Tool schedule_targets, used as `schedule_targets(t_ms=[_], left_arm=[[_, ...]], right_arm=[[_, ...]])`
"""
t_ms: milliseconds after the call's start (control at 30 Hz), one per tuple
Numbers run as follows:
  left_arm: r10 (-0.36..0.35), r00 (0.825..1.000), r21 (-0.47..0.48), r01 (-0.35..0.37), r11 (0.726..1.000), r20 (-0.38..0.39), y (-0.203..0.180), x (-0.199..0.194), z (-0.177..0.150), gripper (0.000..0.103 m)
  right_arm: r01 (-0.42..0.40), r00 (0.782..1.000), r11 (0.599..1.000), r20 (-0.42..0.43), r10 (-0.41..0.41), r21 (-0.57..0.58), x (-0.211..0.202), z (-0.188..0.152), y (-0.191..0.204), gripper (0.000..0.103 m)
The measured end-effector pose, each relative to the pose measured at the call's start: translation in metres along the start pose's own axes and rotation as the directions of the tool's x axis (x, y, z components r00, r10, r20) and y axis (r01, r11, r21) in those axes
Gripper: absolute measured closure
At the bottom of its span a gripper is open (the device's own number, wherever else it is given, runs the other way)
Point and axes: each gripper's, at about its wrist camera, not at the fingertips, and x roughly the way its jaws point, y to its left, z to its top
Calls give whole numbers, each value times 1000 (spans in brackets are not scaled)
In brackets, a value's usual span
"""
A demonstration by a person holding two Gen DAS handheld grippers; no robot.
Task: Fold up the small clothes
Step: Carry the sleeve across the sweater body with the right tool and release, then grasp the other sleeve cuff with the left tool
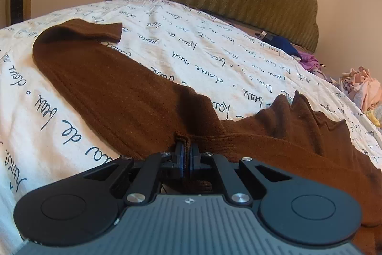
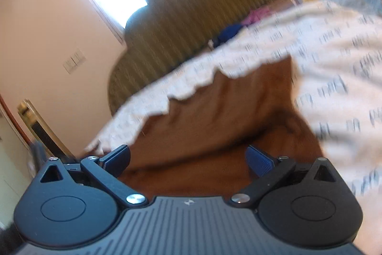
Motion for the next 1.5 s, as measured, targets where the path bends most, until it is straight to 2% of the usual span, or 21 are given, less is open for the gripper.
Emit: schedule_targets(t_ms=[67, 133, 200, 267, 300, 333, 533, 633, 667, 733, 800, 867, 900, 1033, 1067, 1100, 1167, 1267, 1333, 1433, 1500], left_arm=[[-1, 1000, 17, 1, 1000, 8, -1, -1, -2, 98], [0, 1000, 30, 0, 1000, 12, -2, 0, -3, 97], [-6, 1000, 30, 6, 1000, 14, -1, -1, -2, 97], [-22, 1000, 15, 22, 1000, 15, 4, 0, -1, 94], [-26, 999, 12, 26, 1000, 18, 6, 1, -2, 92], [-33, 999, 6, 33, 999, 22, 8, 1, -2, 90], [-127, 990, -112, 134, 985, 67, 38, -17, 8, 84], [-122, 975, -160, 152, 975, 184, 69, -49, 22, 40], [-101, 971, -178, 141, 974, 218, 82, -56, 30, 35], [-5, 966, -171, 51, 984, 260, 99, -63, 50, 35], [172, 936, -73, -157, 985, 306, 99, -60, 73, 38], [270, 884, 94, -327, 940, 383, 88, -47, 88, 35], [280, 869, 207, -387, 899, 409, 81, -35, 92, 34], [313, 851, 524, -510, 682, 422, 68, 30, 89, 32], [331, 853, 557, -517, 651, 405, 69, 45, 91, 33], [328, 864, 579, -500, 644, 382, 73, 56, 92, 33], [275, 911, 636, -411, 654, 306, 77, 70, 91, 35], [258, 921, 649, -389, 654, 292, 81, 81, 88, 35], [249, 931, 634, -363, 683, 265, 84, 83, 97, 36], [134, 968, 620, -241, 747, 214, 90, 69, 105, 44], [87, 978, 625, -188, 758, 189, 94, 64, 104, 44]], right_arm=[[48, 999, 997, 7, -48, -60, 21, 27, 4, 0], [127, 987, 984, -87, -138, -125, 66, 46, 1, 0], [268, 939, 943, -164, -301, -197, 114, 53, -11, 0], [393, 858, 880, -238, -455, -267, 149, 46, -30, 0], [419, 836, 853, -235, -496, -310, 156, 39, -37, 0], [406, 853, 838, -178, -490, -365, 153, 28, -37, 0], [400, 865, 848, -163, -475, -348, 142, 23, -38, 0], [402, 863, 845, -162, -478, -353, 142, 23, -37, 0], [400, 865, 847, -161, -475, -349, 142, 25, -37, 0], [397, 869, 853, -161, -468, -340, 144, 27, -39, 0], [397, 868, 852, -160, -469, -342, 144, 27, -39, 0], [400, 867, 847, -156, -474, -350, 144, 25, -37, 0], [401, 866, 846, -156, -475, -353, 145, 25, -37, 0], [399, 867, 848, -155, -473, -349, 145, 25, -37, 0], [398, 869, 850, -155, -470, -346, 145, 25, -37, 0], [396, 871, 852, -154, -467, -343, 144, 25, -38, 0], [395, 872, 853, -154, -465, -341, 144, 26, -38, 0], [395, 872, 853, -153, -465, -341, 144, 26, -38, 0], [394, 872, 854, -153, -464, -340, 143, 26, -38, 0], [391, 876, 858, -152, -458, -333, 143, 26, -38, 0], [388, 879, 862, -151, -453, -327, 142, 26, -39, 0]])
